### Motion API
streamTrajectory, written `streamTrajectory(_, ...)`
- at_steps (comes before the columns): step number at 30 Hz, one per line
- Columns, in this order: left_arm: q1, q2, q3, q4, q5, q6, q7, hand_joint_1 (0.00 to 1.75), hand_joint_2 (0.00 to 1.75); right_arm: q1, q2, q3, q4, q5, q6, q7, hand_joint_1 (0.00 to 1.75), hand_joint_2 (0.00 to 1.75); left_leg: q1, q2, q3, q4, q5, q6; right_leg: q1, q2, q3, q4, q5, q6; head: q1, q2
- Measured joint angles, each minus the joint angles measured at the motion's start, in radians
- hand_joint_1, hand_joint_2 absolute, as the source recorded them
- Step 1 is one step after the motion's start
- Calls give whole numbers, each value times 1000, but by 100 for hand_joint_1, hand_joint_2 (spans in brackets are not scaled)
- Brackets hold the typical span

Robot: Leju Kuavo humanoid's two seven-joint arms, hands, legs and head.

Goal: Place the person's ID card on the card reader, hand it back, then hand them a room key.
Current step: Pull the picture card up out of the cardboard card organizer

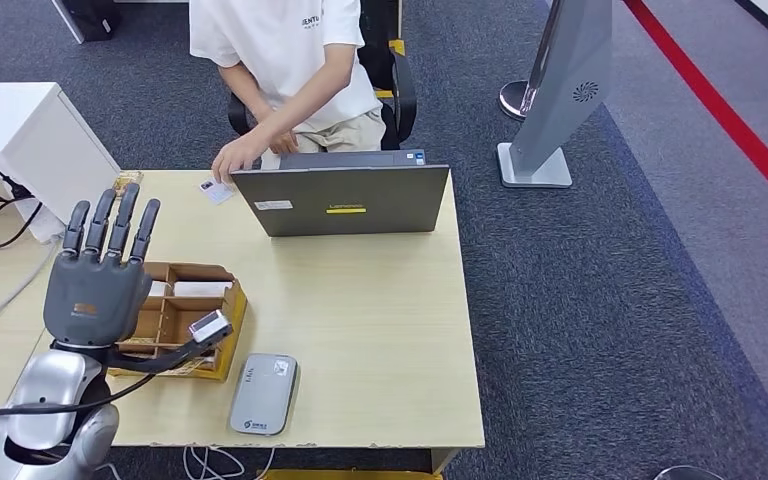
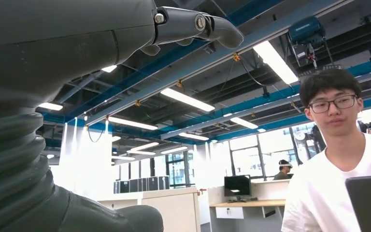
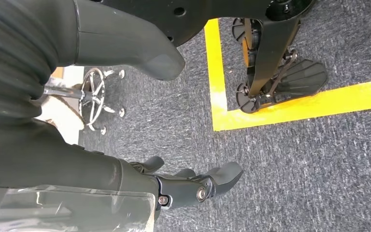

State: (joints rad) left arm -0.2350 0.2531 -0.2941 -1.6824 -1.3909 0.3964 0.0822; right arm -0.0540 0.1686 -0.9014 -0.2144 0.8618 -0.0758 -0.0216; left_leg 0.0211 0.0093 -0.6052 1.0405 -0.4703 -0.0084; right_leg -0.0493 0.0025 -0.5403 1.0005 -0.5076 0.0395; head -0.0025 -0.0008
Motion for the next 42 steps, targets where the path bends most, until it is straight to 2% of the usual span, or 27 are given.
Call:
streamTrajectory(5, 72, 10, 0, -76, -6, 8, -15, 0, 175, 2, 1, -16, 0, -7, -1, -1, 0, 175, 0, 0, 1, 0, 0, 0, 0, 0, 1, 0, 0, 0, 0, 0)
streamTrajectory(10, 181, 17, -2, -157, -23, 42, -32, 0, 175, 4, 1, -33, 0, -14, -2, -4, 0, 175, 0, 0, 1, 0, 0, 0, 0, 0, 1, 0, 0, 0, 0, 0)
streamTrajectory(14, 235, 18, -8, -189, 11, 11, -39, 0, 175, 4, 1, -46, -1, -15, -4, -4, 0, 175, 0, -1, 1, 0, 0, 0, 0, 0, 1, 0, 0, 0, 0, 0)
streamTrajectory(18, 269, 19, -22, -194, 62, -54, -48, 0, 175, 4, 1, -55, -2, -14, -3, -4, 0, 175, 0, -1, 1, 0, 0, 0, 0, 0, 1, 0, 0, 0, 0, 0)
streamTrajectory(31, 359, 3, -43, -193, 187, -160, -51, 0, 175, 4, 2, -82, -12, 1, -1, 1, 0, 175, 0, -1, 1, 0, 0, 0, 0, -1, 1, 0, 0, 0, 0, 0)
streamTrajectory(38, 377, -10, -43, -187, 206, -172, -50, 0, 175, 5, 2, -94, -17, 7, 0, 5, 0, 175, 0, -1, 1, 0, 0, 0, 0, -1, 1, 0, 0, 0, 0, 0)
streamTrajectory(42, 382, -20, -42, -178, 189, -167, -22, 0, 175, 6, 4, -96, -19, 15, 0, 6, 0, 175, 0, -1, 1, 0, 0, 0, 0, -1, 2, 0, 0, 0, 0, 0)
